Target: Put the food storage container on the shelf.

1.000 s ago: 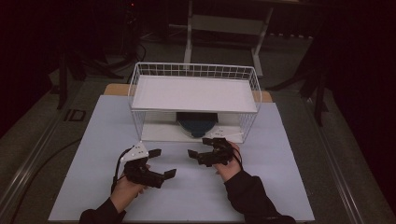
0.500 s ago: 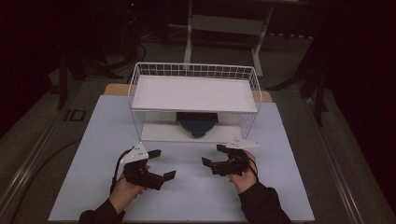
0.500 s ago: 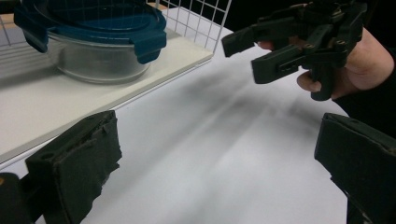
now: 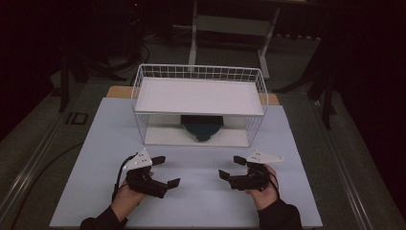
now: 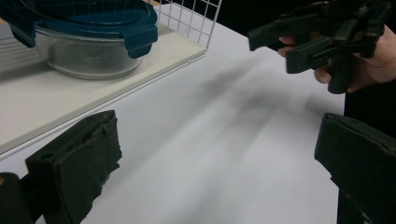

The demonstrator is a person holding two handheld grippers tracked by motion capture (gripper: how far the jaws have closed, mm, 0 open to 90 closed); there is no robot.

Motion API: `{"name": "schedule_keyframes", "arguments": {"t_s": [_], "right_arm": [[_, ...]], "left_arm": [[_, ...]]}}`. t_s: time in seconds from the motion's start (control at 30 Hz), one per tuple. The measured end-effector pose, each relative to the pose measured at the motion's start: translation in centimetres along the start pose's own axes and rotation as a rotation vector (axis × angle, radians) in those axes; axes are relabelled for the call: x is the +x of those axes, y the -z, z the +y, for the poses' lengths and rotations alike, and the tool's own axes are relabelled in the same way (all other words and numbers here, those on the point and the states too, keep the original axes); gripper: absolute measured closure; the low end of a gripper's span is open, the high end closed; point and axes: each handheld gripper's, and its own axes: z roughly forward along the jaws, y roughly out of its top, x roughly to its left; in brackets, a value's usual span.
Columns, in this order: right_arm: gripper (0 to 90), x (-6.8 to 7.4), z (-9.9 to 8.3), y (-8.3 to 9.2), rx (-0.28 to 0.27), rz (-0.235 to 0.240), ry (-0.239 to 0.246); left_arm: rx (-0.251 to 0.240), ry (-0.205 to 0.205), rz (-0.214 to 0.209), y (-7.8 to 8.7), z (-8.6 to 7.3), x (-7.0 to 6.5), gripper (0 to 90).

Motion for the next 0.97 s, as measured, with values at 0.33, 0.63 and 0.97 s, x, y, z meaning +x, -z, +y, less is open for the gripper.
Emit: {"name": "schedule_keyframes", "arguments": {"t_s": [0.33,0.63,0.97], "right_arm": [[14.6,-0.4,-2.0,1.5,0.007,-0.008,0.01],[14.6,-1.2,-3.5,2.5,0.029,-0.022,-0.005],[14.9,-2.1,-3.6,2.3,0.026,-0.029,-0.041]], "left_arm": [[0.004,-0.021,-0.015,-0.2,-0.3,-0.4,0.4],[0.007,-0.031,-0.027,-0.3,-0.5,-0.4,0.4],[0.019,-0.027,-0.039,-0.7,-0.7,-0.2,0.4]]}}
